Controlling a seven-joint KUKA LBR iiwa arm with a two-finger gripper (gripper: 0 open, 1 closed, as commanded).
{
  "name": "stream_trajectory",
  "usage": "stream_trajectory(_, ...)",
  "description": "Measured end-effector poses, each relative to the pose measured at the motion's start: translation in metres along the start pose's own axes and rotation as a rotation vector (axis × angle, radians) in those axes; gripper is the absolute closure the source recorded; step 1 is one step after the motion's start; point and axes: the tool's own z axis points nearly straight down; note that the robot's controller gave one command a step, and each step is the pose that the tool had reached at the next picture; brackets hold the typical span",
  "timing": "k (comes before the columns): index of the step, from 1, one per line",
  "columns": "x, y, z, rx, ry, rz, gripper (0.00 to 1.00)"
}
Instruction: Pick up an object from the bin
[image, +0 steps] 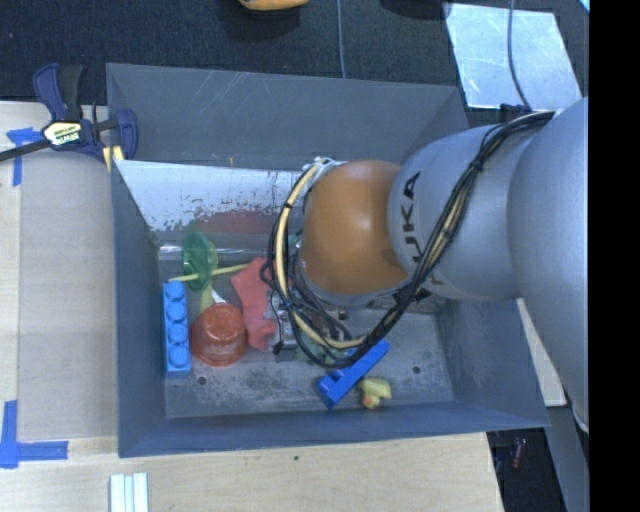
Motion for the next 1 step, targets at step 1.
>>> stream_trajectory(1,-0.0104,-0.0074,-0.0679,0.0,0.001,-0.001,1.0)
